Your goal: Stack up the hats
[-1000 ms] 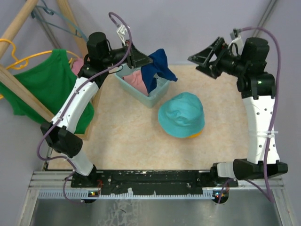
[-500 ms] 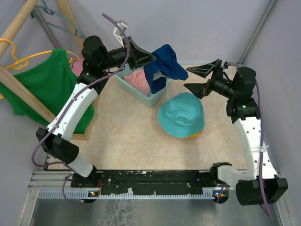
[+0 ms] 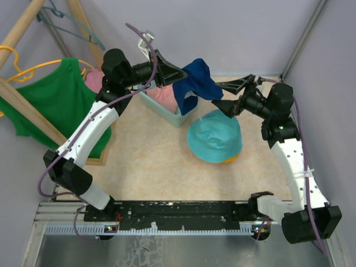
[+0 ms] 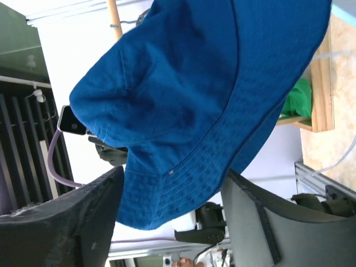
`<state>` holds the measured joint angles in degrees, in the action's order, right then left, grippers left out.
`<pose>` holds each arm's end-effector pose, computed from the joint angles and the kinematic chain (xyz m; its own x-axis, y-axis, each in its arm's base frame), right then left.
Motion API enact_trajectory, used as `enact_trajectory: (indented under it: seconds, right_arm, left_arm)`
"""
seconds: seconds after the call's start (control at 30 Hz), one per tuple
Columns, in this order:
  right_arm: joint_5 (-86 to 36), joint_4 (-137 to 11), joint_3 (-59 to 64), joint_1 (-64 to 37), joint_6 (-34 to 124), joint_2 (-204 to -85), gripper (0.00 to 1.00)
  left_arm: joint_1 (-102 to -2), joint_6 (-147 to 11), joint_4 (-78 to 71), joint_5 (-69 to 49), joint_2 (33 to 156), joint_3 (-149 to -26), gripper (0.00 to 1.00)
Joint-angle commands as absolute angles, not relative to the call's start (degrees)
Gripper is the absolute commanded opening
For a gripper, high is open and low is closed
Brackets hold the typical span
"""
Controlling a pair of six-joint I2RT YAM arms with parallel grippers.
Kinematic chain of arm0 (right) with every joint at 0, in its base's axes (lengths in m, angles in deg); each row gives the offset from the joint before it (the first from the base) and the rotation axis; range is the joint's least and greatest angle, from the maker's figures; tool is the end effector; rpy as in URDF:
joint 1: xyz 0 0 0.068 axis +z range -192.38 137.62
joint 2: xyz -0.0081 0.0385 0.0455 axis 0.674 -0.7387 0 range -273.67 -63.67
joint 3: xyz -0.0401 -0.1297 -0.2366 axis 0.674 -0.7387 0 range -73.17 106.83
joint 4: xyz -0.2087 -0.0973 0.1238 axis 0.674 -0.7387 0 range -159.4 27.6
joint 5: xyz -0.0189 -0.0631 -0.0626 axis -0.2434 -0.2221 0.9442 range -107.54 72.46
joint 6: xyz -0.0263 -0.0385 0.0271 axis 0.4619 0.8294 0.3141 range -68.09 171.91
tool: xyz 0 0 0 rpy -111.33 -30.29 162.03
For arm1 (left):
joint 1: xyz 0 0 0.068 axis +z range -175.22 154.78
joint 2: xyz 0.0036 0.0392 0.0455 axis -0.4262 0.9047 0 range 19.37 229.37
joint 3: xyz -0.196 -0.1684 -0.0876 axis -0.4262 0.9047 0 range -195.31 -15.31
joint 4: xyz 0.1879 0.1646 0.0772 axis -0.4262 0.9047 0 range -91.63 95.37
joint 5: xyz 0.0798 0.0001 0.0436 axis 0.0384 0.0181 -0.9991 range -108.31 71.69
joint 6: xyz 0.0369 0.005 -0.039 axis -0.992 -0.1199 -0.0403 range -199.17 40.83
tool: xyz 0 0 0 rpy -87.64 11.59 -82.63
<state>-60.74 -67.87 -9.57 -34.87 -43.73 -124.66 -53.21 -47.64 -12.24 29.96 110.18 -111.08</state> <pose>0.2285 0.0547 0.4104 -0.7645 0.6310 0.1321 0.1253 -0.0556 0.9906 0.3025 -0.1908 0.4847 -0.2932 -0.2383 -0.9259 0.9314 0.1475 -0.3329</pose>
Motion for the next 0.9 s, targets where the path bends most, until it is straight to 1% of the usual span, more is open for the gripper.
enact_trajectory:
  seconds: [0.0, 0.03, 0.07, 0.1, 0.13, 0.17, 0.2, 0.3, 0.4, 0.53, 0.7, 0.87]
  right_arm:
    - [-58.6, -64.7, -10.3, -34.5, -43.3, -123.8, 0.64]
    - [-58.2, -64.6, -10.5, -34.5, -42.8, -123.8, 0.58]
    - [-57.5, -65.5, -10.3, -34.5, -41.7, -123.8, 0.48]
    - [-56.6, -66.7, -9.8, -34.5, -40.0, -124.0, 0.30]
    - [-55.9, -68.2, -8.8, -34.6, -37.9, -124.3, 0.17]
    - [-55.1, -70.3, -7.4, -34.7, -35.0, -124.8, 0.06]
    - [-54.6, -72.0, -5.8, -34.7, -32.0, -125.5, 0.00]
    - [-52.9, -77.2, -1.0, -34.8, -23.9, -127.2, 0.00]
    - [-52.1, -80.9, 1.8, -34.8, -17.1, -128.9, 0.00]
    - [-51.5, -84.1, 1.2, -35.2, -12.6, -129.2, 0.00]
    - [-50.2, -89.5, 0.6, -36.2, -8.6, -127.1, 0.00]
    - [-52.0, -92.9, -2.6, -41.5, -3.9, -124.2, 0.00]
  left_arm:
    - [-53.4, -46.4, -17.1, 30.6, 106.8, -109.8, 0.00]
    - [-53.4, -46.4, -17.2, 30.6, 106.3, -109.3, 0.00]
    - [-53.4, -46.5, -16.9, 30.7, 105.9, -109.0, 0.00]
    - [-53.4, -47.0, -16.5, 30.9, 105.5, -108.7, 0.00]
    - [-53.3, -47.6, -15.9, 31.0, 105.0, -108.3, 0.00]
    - [-53.3, -48.4, -15.4, 31.0, 104.4, -107.6, 0.00]
    - [-53.3, -49.5, -14.7, 31.0, 103.8, -106.6, 0.00]
    - [-53.3, -54.8, -13.0, 30.2, 101.2, -101.7, 0.00]
    - [-53.3, -59.1, -14.7, 29.1, 98.7, -95.2, 0.00]
    - [-53.3, -61.1, -16.4, 28.0, 98.1, -89.3, 0.00]
    - [-53.4, -59.0, -19.0, 28.0, 98.6, -86.6, 0.00]
    - [-53.8, -56.9, -23.0, 29.2, 99.6, -84.2, 0.00]
